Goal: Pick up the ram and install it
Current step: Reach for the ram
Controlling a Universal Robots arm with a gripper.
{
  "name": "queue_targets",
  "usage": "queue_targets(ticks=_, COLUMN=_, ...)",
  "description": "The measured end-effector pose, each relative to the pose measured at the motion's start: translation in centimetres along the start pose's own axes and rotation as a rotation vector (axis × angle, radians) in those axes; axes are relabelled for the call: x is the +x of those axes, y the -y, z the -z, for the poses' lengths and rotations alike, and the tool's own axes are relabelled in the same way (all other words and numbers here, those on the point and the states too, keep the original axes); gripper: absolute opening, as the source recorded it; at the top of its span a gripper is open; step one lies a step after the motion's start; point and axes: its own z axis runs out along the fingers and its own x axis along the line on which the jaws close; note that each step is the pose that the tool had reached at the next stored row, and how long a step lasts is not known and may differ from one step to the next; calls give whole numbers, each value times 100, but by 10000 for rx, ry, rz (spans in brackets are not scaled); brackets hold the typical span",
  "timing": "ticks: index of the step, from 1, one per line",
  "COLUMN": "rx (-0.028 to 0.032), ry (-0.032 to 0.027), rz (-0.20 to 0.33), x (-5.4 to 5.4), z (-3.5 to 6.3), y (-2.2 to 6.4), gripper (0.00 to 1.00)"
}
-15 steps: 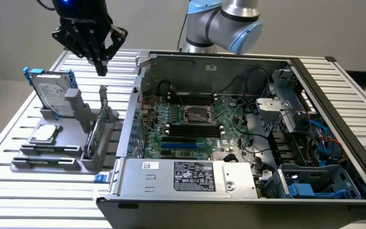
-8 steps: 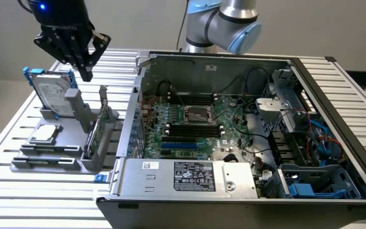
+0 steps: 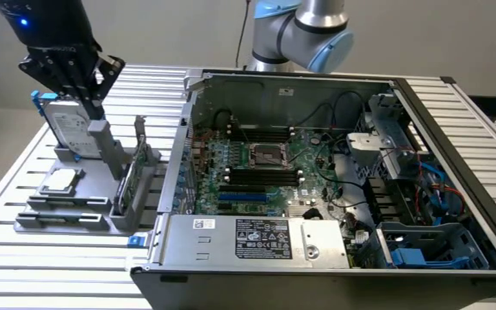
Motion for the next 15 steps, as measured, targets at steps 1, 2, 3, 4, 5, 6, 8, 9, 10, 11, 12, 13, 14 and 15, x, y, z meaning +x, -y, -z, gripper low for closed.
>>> queue_targets(ticks=1, rx=0, ry=-5, rz=0, x=35, z=-11, y=17, gripper=11)
queue_targets(ticks=2, rx=1, ry=-11, rz=0, x=71, z=-24, y=34, gripper=11)
queue_targets(ticks=3, rx=1, ry=-16, rz=-1, x=108, z=-37, y=51, gripper=11)
queue_targets(ticks=4, rx=1, ry=-22, rz=-1, x=143, z=-50, y=67, gripper=11)
queue_targets(ticks=5, rx=2, ry=-28, rz=-1, x=178, z=-63, y=82, gripper=11)
queue_targets(ticks=6, rx=3, ry=-35, rz=-2, x=213, z=-77, y=98, gripper=11)
queue_targets(ticks=8, rx=4, ry=-47, rz=-3, x=283, z=-105, y=128, gripper=11)
queue_targets(ticks=9, rx=4, ry=-53, rz=-3, x=318, z=-119, y=143, gripper=11)
queue_targets(ticks=10, rx=4, ry=-60, rz=-3, x=354, z=-133, y=158, gripper=11)
queue_targets(ticks=11, rx=4, ry=-66, rz=-4, x=389, z=-147, y=173, gripper=11)
queue_targets(ticks=12, rx=5, ry=-73, rz=-4, x=424, z=-160, y=188, gripper=11)
queue_targets(ticks=13, rx=6, ry=-80, rz=-4, x=460, z=-174, y=203, gripper=11)
queue_targets(ticks=14, rx=7, ry=-87, rz=-4, x=497, z=-189, y=219, gripper=11)
queue_targets(ticks=15, rx=7, ry=-93, rz=-4, x=533, z=-203, y=233, gripper=11)
